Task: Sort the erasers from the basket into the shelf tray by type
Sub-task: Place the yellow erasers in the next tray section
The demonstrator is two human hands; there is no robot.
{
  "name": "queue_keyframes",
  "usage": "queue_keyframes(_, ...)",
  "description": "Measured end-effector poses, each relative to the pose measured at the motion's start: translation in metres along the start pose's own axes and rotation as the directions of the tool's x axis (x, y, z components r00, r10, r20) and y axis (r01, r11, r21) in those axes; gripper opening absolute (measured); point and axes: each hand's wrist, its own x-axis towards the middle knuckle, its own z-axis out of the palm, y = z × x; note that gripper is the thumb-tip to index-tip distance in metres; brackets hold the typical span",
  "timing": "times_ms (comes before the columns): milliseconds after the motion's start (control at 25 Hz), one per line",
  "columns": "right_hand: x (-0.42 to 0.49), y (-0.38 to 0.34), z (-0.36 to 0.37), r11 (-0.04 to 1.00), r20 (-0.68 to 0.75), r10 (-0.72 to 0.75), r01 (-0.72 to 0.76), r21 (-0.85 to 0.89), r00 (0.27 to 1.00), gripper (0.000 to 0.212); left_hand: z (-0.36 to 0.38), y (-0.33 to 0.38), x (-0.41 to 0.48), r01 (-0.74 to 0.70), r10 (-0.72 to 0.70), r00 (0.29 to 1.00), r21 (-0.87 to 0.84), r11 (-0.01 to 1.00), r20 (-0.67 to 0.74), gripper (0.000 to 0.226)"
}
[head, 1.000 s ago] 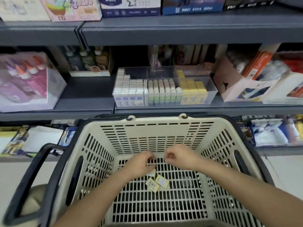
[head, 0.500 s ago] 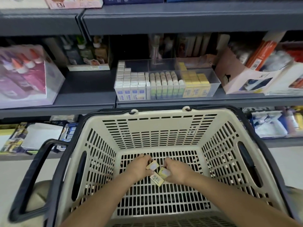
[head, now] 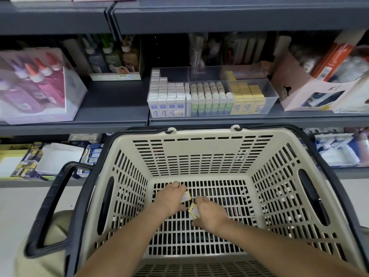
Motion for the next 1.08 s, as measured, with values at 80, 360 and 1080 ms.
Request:
queue_keyframes(80, 0.002, 0.000, -0.005, 1.000, 0.007, -0.010, 0.010, 0.012, 1.000, 0.041, 0.004, 0.005, 0.001, -0.032, 0.033, 0.999, 0.046, 0.998, -0.023, 0.044)
queue_keyframes(360, -0.002, 0.026, -0.071, 0.895, 0.048, -0.064, 0.036, 0.445, 0.997, 0.029, -0.039, 0.018, 0.006, 0.272, -0.107, 0.962, -0.850, 0.452, 0.251, 0.018)
queue_keyframes(1080, -0.057, 0.054, -0.197, 0.688, -0.410, -0.125, 0.377, 0.620, 0.903, 0.015, -0.150, 0.066, -0.033, 0.013, 0.044, 0.999, -0.995, -0.096, 0.009, 0.038)
